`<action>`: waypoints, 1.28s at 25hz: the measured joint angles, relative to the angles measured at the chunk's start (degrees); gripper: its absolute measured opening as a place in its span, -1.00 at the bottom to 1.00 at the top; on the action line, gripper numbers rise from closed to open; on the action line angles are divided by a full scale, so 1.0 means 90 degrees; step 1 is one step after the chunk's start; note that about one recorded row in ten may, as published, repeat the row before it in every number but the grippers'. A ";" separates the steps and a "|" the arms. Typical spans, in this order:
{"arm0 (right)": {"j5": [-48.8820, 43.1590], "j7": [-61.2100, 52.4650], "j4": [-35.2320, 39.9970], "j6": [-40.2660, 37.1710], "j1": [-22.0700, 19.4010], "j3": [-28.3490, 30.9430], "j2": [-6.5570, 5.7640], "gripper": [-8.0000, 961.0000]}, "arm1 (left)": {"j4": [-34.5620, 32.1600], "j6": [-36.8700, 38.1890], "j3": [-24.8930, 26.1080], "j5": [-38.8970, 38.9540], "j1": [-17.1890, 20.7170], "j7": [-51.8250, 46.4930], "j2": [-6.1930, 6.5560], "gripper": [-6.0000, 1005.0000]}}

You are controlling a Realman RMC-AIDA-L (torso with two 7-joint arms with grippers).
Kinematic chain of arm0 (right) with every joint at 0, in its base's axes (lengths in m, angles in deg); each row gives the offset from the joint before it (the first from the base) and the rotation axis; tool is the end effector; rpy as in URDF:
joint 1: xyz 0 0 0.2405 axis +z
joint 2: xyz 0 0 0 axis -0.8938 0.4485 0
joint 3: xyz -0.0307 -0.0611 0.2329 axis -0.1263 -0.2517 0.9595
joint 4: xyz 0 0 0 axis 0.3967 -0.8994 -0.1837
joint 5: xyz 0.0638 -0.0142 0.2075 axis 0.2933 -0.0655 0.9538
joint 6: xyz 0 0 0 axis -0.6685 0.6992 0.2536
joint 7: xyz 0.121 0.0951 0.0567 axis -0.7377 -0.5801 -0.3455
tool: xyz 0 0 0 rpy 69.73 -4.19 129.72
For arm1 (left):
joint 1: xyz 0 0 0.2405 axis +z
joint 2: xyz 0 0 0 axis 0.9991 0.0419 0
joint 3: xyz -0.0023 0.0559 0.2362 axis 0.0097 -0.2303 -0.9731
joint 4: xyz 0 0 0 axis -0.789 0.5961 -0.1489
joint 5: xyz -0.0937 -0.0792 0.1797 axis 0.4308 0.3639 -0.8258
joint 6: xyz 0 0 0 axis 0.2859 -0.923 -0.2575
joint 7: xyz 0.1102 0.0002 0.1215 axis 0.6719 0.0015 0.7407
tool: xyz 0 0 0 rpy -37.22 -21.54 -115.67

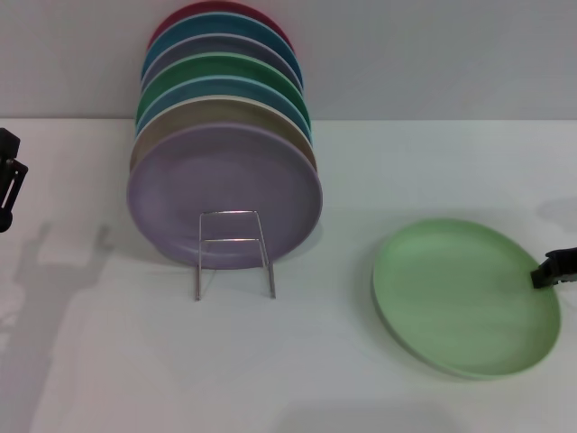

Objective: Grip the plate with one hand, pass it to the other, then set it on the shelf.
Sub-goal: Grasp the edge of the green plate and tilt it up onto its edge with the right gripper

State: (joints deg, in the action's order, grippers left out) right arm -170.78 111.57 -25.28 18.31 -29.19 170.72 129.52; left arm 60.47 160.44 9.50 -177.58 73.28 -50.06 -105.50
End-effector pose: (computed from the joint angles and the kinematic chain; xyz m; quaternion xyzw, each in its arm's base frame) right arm 0.3149 0.3776 0.0516 -0.7658 0.5877 -0.0680 0.2519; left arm -0.2930 0.2898 0.0166 -0.6128 -0.1874 -0.4766 0.6018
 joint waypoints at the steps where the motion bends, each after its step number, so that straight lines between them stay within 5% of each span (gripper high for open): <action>1: 0.0000 0.0000 0.0000 0.0000 0.0000 0.0000 0.0000 -0.94 | 0.0000 0.0000 0.0000 0.0000 0.0000 0.0000 0.0000 0.70; 12: 0.0409 0.0336 -0.1235 -0.0020 -0.0442 0.0082 0.0204 -0.94 | -0.0007 0.0001 -0.0001 -0.0026 -0.0012 0.0000 0.0001 0.70; 24: 0.0672 0.0921 -0.2669 -0.0348 -0.0925 0.0151 0.0591 -0.95 | -0.0008 -0.0055 -0.0004 -0.0040 -0.0046 0.0011 -0.0003 0.70; 32: 0.0953 0.1140 -0.3110 -0.1060 -0.1322 -0.0172 0.0649 -0.95 | -0.0029 -0.0072 -0.0010 -0.0039 -0.0100 0.0024 -0.0011 0.70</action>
State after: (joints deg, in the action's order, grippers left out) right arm -162.21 121.83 -53.27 8.76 -41.09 169.17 135.36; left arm 60.22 159.80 9.41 -177.93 72.38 -49.85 -105.60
